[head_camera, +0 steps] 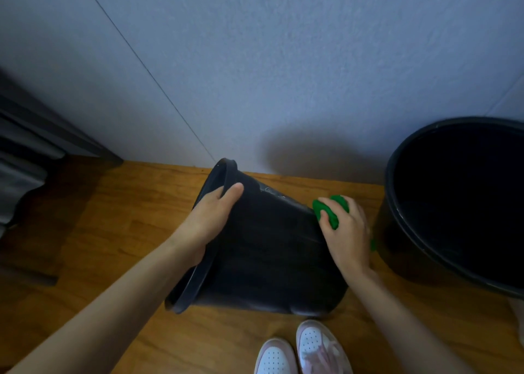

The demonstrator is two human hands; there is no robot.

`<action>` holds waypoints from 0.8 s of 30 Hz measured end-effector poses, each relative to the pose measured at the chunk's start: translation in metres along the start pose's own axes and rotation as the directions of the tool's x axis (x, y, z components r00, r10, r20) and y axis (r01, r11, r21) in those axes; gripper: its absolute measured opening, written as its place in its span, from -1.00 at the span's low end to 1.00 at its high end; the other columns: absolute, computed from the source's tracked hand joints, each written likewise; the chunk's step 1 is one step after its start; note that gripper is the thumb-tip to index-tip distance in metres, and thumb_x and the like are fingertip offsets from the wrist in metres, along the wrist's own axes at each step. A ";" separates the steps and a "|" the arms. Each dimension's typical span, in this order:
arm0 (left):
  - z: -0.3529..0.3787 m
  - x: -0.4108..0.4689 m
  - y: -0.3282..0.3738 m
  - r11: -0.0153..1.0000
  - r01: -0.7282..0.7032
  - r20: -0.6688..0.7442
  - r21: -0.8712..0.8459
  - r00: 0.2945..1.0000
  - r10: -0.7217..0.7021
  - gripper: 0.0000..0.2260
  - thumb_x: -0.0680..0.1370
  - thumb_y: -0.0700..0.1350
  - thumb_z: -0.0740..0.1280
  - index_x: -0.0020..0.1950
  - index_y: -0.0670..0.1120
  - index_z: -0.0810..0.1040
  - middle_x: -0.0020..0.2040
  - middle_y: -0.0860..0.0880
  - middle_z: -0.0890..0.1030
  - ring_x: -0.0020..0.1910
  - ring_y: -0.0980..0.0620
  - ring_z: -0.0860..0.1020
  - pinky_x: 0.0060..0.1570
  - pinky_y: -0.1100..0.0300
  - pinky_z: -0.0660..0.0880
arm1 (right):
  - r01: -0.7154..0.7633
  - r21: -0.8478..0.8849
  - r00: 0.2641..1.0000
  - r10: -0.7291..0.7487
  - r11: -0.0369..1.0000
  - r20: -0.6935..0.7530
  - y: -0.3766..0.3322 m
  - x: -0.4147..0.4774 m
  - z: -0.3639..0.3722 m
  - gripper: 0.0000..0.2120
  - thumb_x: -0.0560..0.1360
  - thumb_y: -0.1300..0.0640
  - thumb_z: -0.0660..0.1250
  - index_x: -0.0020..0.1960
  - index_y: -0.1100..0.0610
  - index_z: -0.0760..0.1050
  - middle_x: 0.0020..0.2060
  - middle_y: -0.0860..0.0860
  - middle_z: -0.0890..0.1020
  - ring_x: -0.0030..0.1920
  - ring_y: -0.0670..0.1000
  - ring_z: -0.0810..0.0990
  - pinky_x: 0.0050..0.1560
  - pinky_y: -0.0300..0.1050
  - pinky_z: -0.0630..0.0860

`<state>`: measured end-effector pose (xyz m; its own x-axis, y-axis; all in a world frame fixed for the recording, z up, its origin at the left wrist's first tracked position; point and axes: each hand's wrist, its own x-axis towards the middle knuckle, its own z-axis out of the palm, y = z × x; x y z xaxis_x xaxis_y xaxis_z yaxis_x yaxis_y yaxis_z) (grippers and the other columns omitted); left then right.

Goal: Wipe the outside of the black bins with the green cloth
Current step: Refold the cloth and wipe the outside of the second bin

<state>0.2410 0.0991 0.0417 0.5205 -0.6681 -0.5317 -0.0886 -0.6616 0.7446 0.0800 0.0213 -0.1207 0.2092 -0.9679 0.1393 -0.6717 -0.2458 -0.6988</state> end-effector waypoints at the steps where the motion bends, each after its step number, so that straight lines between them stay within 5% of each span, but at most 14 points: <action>1: -0.001 -0.002 -0.001 1.000 -0.030 -0.014 0.007 0.999 0.030 -0.78 0.60 0.08 0.13 -0.10 0.09 0.53 -0.03 0.03 0.63 0.02 0.01 0.58 0.14 0.03 0.47 | 0.000 0.011 1.000 0.000 1.000 -0.004 -0.002 -0.001 -0.001 -0.72 0.47 0.22 0.33 0.17 0.11 0.57 0.13 0.15 0.54 0.17 0.20 0.48 0.12 0.03 0.43; 8: 0.001 -0.023 -0.027 0.988 -0.152 -0.021 -0.020 0.988 0.151 -0.83 0.60 0.02 0.13 0.00 0.08 0.51 -0.06 0.05 0.61 -0.06 0.14 0.57 -0.17 0.28 0.44 | 0.161 0.210 0.976 -0.125 0.964 -0.178 -0.058 0.004 -0.014 -0.28 0.34 0.19 0.47 0.43 0.11 0.26 0.28 0.10 0.43 0.25 0.00 0.41 0.16 -0.09 0.44; 13: 0.003 -0.017 -0.029 0.996 -0.061 -0.076 -0.072 0.996 0.056 -0.85 0.59 -0.05 0.17 -0.05 0.05 0.53 -0.07 -0.05 0.61 -0.05 0.01 0.57 -0.11 0.13 0.48 | 0.276 0.264 0.960 -0.255 0.924 -0.112 -0.106 0.003 -0.010 -0.16 0.31 0.06 0.50 0.45 0.17 0.16 0.48 0.12 0.07 0.47 0.04 0.11 0.37 -0.14 0.27; 17: 0.000 -0.005 -0.025 0.990 0.045 -0.169 -0.133 0.983 -0.067 -0.88 0.53 -0.10 0.22 -0.14 -0.02 0.54 -0.10 -0.10 0.58 -0.09 -0.05 0.54 -0.08 0.09 0.45 | 0.163 0.349 0.975 -0.204 0.923 0.085 -0.100 -0.002 -0.002 -0.34 0.33 -0.08 0.46 0.32 0.16 0.36 0.52 0.09 0.01 0.50 0.09 0.08 0.39 -0.09 0.24; 21: 0.004 -0.004 -0.024 0.992 -0.014 -0.143 -0.129 0.990 -0.005 -0.69 0.56 0.17 0.14 0.10 0.05 0.55 0.04 -0.02 0.61 0.05 0.00 0.57 0.13 0.03 0.48 | 0.188 0.334 0.973 -0.222 0.924 0.069 -0.098 -0.006 0.002 -0.51 0.31 -0.11 0.41 0.13 0.13 0.44 0.47 0.12 0.21 0.49 0.15 0.10 0.41 0.17 0.21; 24: 0.008 -0.003 -0.022 0.992 -0.074 -0.178 -0.099 0.982 0.055 -0.69 0.59 0.17 0.07 0.11 0.08 0.52 0.04 0.03 0.58 0.04 0.08 0.54 0.11 0.13 0.48 | 0.230 0.329 0.967 -0.254 0.916 0.031 -0.100 -0.010 0.000 -0.59 0.31 -0.07 0.41 0.04 0.12 0.43 0.45 0.12 0.26 0.43 0.17 0.26 0.30 0.12 0.36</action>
<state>0.2346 0.1125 0.0240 0.6579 -0.6323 -0.4091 -0.0422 -0.5733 0.8182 0.1451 0.0554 -0.0526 0.3950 -0.8717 0.2900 -0.3330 -0.4301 -0.8391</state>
